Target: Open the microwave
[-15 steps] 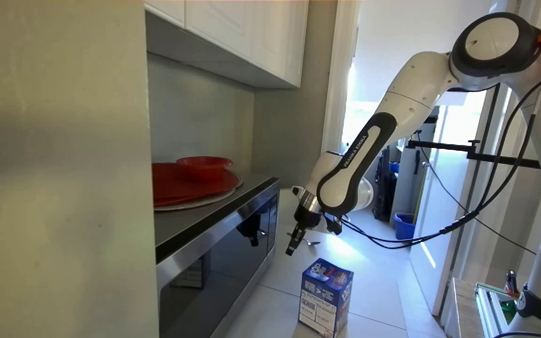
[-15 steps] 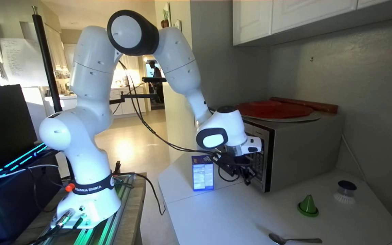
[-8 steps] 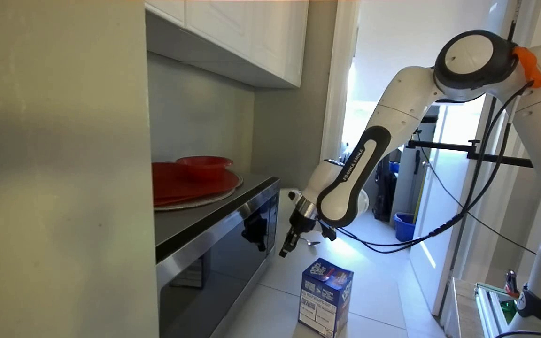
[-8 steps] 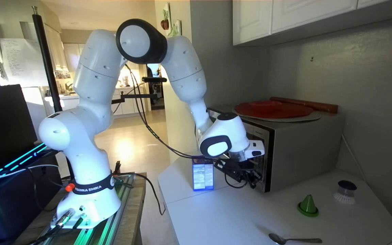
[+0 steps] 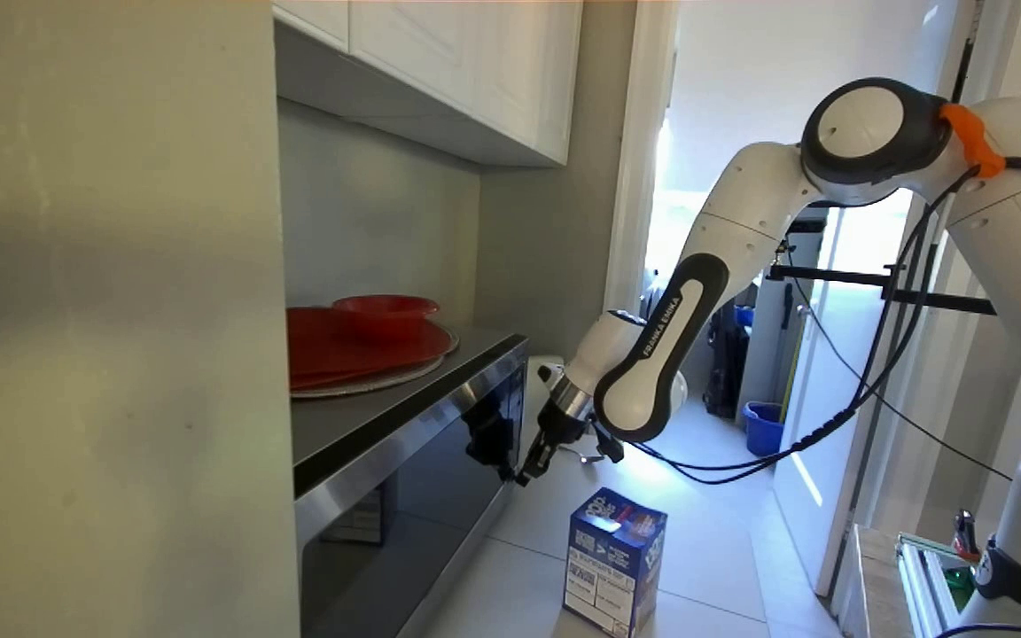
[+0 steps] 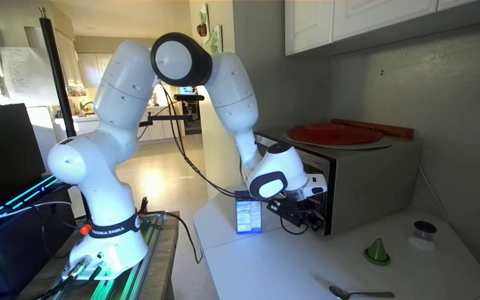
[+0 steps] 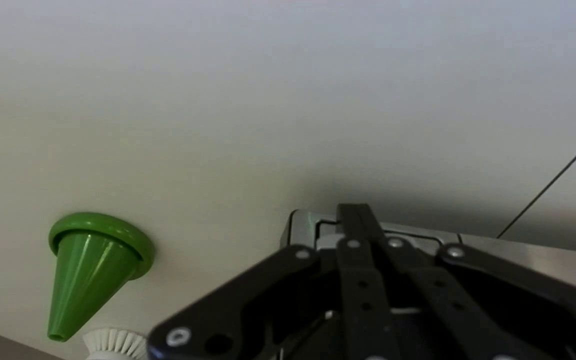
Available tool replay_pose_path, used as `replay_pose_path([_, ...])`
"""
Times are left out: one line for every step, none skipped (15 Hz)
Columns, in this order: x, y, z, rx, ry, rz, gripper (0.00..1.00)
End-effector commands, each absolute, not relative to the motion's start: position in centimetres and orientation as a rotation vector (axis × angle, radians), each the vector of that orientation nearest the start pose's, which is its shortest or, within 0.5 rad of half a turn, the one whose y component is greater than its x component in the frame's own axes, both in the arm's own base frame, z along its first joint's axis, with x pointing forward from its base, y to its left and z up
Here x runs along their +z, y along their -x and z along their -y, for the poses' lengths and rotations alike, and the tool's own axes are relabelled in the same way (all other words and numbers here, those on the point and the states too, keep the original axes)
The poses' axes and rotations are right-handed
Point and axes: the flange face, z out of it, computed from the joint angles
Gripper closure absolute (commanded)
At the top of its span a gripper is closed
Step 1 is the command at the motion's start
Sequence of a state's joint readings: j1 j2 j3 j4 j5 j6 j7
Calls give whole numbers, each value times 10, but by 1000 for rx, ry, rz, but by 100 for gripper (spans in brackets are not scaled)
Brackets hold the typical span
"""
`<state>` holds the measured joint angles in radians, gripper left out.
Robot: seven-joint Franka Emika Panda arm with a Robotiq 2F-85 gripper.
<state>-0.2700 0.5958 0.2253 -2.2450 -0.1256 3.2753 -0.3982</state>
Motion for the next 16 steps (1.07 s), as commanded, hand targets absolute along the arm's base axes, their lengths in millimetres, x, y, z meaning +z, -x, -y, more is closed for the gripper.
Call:
replay_pose_path([148,-572,12,-778,2983,612,100])
replay_pose_path([147,-572,11,-783,2981,610,100])
replay_pose_path([147,-572,10,-787,2979,607,100])
replay_pose_path([147,-571,9,-794,2977,606,100])
replay_pose_path([148,-571,7,-799,2973,606,100])
replay_pose_path([151,-571,6,-809,2968,606,100])
replay_pose_path([154,-571,4,-816,2962,603,100])
replay_pose_path([156,-572,2,-825,2957,602,100])
replay_pose_path([158,-572,0,-834,2952,602,100])
replay_pose_path([159,-572,-1,-841,2949,602,100])
replay_pose_path([159,-573,-1,-844,2948,601,100])
replay_pose_path([159,-574,-1,-857,2947,607,100])
replay_pose_path([160,-575,-1,-866,2946,608,100])
replay_pose_path([161,-578,0,-886,2946,616,100])
replay_pose_path([163,-579,1,-906,2945,622,100])
replay_pose_path([164,-581,1,-929,2944,639,100])
